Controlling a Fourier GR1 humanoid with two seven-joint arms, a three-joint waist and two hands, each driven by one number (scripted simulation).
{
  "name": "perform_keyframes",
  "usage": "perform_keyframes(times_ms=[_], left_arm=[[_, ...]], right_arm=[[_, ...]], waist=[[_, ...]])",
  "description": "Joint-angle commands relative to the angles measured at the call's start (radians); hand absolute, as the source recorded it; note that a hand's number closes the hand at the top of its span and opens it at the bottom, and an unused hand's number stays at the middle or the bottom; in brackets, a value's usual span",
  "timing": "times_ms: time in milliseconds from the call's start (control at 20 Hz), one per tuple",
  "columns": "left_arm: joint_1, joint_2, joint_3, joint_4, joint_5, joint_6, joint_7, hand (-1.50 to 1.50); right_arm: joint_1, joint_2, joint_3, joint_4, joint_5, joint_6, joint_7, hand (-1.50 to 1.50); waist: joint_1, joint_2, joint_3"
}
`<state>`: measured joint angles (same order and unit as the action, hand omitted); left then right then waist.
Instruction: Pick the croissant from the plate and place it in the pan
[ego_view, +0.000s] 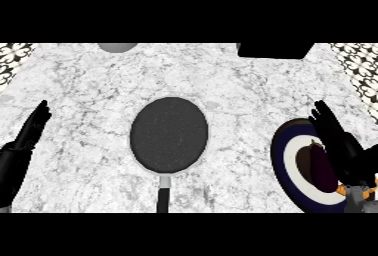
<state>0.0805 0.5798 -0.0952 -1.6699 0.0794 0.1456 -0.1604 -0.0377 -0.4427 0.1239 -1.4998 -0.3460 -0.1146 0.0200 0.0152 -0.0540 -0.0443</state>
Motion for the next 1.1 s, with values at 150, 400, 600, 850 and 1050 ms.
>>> perform_keyframes(times_ms=[150,400,600,850,1050], left_arm=[[-0.072,-0.141,0.032,0.047,0.137,0.043,0.112,0.00],[-0.094,-0.209,0.042,0.072,0.221,0.071,0.222,0.00],[-0.135,-0.191,0.060,0.054,0.240,0.078,0.300,0.00],[-0.166,-0.222,0.035,0.019,0.224,0.111,0.349,0.00],[-0.209,-0.239,0.017,0.071,0.193,0.091,0.343,0.00]], right_arm=[[-0.108,-0.224,-0.204,-0.069,-0.145,0.264,-0.104,1.50],[0.001,-0.420,-0.350,0.030,0.062,0.219,-0.272,1.50],[0.227,-0.479,-0.424,0.081,0.142,0.299,-0.501,-1.50],[0.332,-0.591,-0.528,0.197,0.241,0.360,-0.710,-1.50],[0.294,-0.630,-0.537,0.161,0.311,0.360,-0.679,-1.50]], waist=[[-0.043,0.053,0.045],[-0.088,0.052,0.047],[-0.081,0.048,0.047],[-0.050,0.050,0.046],[-0.027,0.053,0.044]])
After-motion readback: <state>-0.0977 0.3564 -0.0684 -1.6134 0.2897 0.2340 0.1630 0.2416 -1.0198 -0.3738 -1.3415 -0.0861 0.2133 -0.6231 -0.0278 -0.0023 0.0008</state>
